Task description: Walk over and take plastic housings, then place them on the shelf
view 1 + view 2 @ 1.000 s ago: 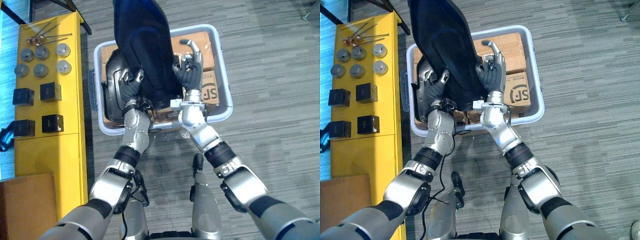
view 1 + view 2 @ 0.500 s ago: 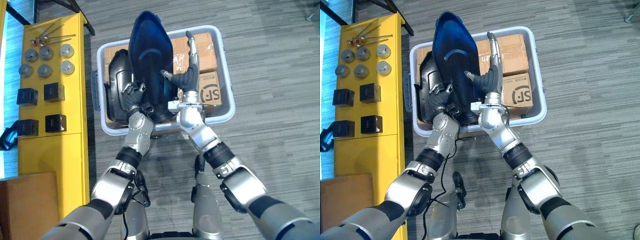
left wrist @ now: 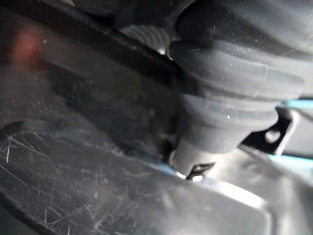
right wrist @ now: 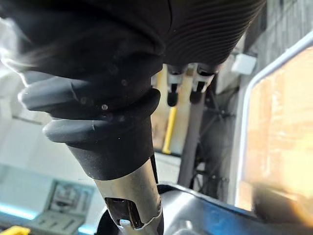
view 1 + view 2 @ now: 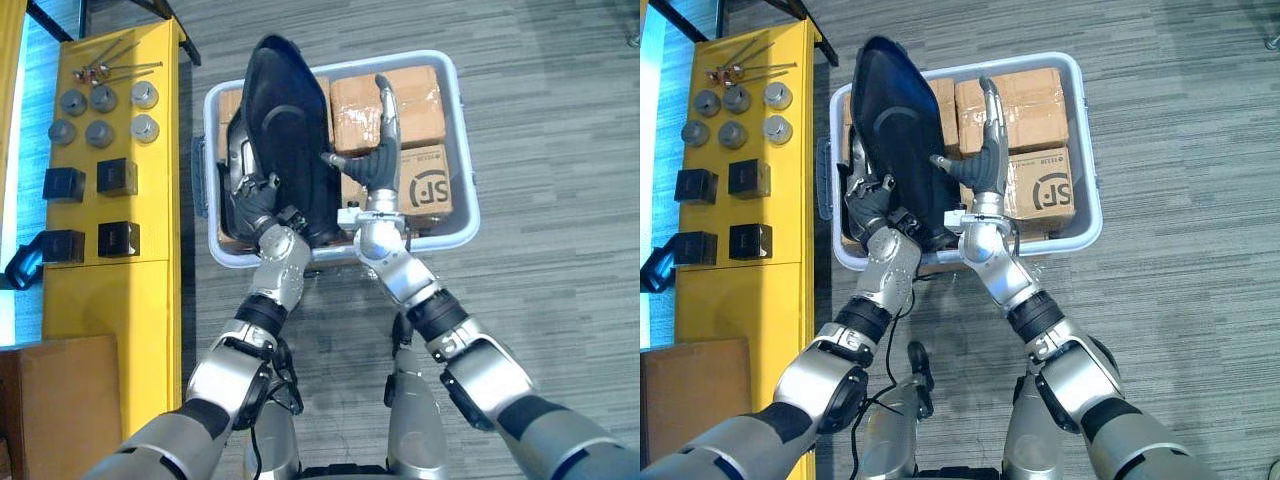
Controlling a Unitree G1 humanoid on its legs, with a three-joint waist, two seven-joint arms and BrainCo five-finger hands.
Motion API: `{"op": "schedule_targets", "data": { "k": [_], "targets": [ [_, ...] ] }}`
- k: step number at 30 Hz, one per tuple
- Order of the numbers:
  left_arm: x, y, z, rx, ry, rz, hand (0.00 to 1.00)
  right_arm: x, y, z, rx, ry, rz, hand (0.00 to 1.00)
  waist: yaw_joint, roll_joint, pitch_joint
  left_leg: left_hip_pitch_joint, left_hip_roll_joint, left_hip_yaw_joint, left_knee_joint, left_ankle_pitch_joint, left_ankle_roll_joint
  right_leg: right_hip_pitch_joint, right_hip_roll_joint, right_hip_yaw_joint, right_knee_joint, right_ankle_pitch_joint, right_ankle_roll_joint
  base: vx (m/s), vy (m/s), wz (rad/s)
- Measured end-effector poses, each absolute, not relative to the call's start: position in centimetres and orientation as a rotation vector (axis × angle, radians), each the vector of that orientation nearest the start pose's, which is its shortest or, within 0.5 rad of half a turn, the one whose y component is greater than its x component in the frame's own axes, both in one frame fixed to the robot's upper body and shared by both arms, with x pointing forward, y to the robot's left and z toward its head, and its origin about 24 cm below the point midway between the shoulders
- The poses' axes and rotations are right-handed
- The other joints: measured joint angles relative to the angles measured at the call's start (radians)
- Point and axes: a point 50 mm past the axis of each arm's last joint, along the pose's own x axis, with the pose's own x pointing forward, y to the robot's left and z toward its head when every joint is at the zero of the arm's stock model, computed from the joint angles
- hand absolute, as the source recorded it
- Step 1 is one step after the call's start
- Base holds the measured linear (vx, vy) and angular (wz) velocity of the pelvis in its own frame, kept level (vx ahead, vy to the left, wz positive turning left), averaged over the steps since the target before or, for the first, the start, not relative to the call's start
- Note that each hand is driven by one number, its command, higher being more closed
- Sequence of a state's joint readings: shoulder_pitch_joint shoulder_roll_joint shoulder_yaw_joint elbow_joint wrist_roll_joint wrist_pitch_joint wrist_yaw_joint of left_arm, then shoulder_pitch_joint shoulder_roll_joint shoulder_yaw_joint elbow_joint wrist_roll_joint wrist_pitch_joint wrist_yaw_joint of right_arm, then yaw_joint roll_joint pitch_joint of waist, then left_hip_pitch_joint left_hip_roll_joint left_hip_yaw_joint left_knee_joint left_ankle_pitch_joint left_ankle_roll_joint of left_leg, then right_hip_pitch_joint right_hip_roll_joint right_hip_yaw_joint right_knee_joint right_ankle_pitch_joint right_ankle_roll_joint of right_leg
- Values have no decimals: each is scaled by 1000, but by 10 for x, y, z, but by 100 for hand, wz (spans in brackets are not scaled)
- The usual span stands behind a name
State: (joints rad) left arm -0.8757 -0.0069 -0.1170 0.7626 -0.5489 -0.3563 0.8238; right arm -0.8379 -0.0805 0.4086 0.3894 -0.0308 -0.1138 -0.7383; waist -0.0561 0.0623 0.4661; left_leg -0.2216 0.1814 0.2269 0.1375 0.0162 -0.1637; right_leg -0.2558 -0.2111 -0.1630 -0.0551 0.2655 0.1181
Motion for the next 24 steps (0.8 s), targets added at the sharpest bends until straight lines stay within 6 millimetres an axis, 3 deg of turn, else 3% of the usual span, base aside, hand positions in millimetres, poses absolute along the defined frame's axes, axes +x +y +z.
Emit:
{"op": "schedule_targets", "data": {
  "k": [3,6,9,10,14,18,24],
  "targets": [
    [370,110,158,-565,-269,495,100,329,-60,209,9,-667,-145,0,-11,-1,0,40,-1,3,-12,-1,-1,40,1,-1,-11,-1,2,9,18,-1],
    [360,121,164,-550,-387,412,100,315,-87,202,79,-673,-138,0,-15,-3,-1,90,1,12,-29,-3,-3,84,5,1,-24,-6,6,7,24,-7],
    [341,129,154,-546,-437,333,100,305,-131,165,68,-553,-187,0,-16,-17,-44,145,2,30,-58,-10,-9,116,7,3,-24,-27,11,14,19,-11],
    [327,132,141,-549,-428,304,100,297,-153,136,79,-446,-211,0,-18,-24,-100,163,2,36,-90,-8,-11,118,11,2,-25,-41,19,88,12,-8],
    [297,133,117,-540,-398,223,100,277,-186,95,141,-287,-232,0,-20,-25,-196,250,10,56,-147,-3,-20,172,24,0,-25,-59,24,109,6,-8],
    [283,138,112,-526,-386,185,100,272,-184,85,163,-255,-132,0,-13,-25,-260,278,9,54,-165,-4,-21,198,24,-30,-25,-60,25,45,1,5],
    [263,165,90,-460,-325,276,100,267,-173,64,219,-173,-24,0,17,-30,-309,307,9,17,-168,-6,-17,258,17,-104,-26,-81,24,-19,-4,22]
  ]
}}
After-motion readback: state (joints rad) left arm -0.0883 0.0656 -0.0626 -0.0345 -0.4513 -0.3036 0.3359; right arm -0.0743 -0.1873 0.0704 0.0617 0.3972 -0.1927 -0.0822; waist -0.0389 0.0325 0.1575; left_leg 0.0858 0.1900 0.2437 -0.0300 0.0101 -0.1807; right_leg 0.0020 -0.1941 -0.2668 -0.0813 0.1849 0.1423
